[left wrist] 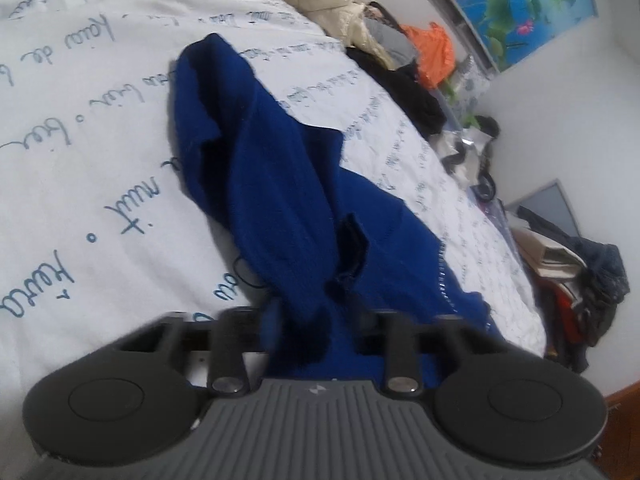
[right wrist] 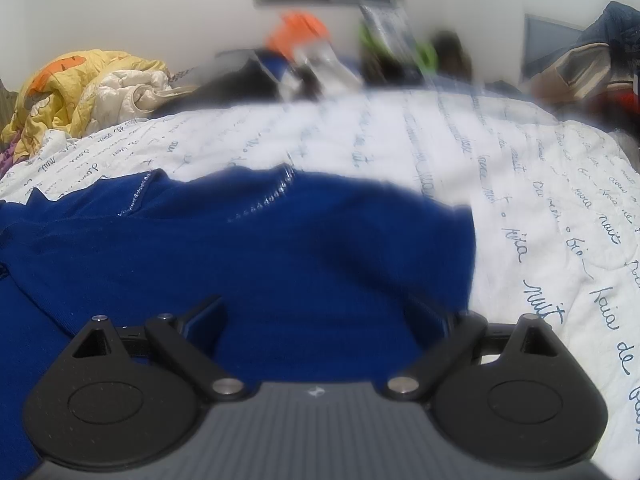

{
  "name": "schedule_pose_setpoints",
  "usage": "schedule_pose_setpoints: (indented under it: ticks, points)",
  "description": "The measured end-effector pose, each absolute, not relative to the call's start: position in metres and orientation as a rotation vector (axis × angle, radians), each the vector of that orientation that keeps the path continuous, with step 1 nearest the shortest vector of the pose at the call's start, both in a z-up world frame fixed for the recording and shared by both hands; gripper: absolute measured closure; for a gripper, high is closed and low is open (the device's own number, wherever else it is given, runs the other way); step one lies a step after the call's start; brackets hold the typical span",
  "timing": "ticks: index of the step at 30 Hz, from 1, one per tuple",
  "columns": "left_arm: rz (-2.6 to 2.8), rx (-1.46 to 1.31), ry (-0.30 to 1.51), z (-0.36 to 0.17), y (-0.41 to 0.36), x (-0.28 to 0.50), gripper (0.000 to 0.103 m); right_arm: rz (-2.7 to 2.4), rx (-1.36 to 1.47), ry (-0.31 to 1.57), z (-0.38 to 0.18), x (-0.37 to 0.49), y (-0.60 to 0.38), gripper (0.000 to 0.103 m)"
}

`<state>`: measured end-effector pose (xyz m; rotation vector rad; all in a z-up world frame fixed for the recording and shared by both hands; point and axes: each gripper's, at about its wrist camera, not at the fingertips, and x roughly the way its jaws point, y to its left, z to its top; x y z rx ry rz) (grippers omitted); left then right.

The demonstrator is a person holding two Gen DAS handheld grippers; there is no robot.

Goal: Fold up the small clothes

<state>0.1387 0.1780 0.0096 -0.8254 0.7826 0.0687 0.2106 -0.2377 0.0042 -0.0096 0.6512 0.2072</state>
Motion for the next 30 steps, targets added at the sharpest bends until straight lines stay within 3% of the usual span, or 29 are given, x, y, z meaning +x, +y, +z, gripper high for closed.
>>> schedule_pose_setpoints:
  ticks: [8,14,16,17,18,19,21,24,30]
  points:
    - [0.091,-0.837,0.694,0.036,0.186,0.125,0.101,0.209,-0.002,0.649,0.005,0.21,-0.238,0.006]
    - [-0.059,-0.54,0.564,0.125,0.109,0.139,0.101,0.21,0.005,0.647,0.005,0.211,-0.238,0.006]
    - [-0.348,-0.511,0.647,0.139,0.065,0.155,0.078,0.211,0.01,0.646,0.005,0.211,-0.239,0.006]
    - [-0.44,-0.522,0.673,0.141,0.049,0.158,0.055,0.212,0.014,0.645,0.005,0.211,-0.239,0.006]
    - [-0.485,-0.532,0.682,0.142,0.04,0.156,0.02,0.212,0.021,0.644,0.005,0.21,-0.24,0.006]
    - [-0.501,-0.541,0.658,0.141,0.038,0.151,0.006,0.213,0.029,0.643,0.006,0.21,-0.241,0.006]
    - [-0.435,-0.551,0.561,0.133,0.049,0.129,0.001,0.21,0.049,0.638,0.006,0.209,-0.244,0.006]
    - [-0.268,-0.592,0.599,0.095,0.077,0.109,0.007,0.216,0.073,0.633,0.006,0.209,-0.247,0.006]
    - [-0.064,-0.62,0.656,0.024,0.111,0.067,0.009,0.226,0.086,0.639,0.007,0.211,-0.25,0.006]
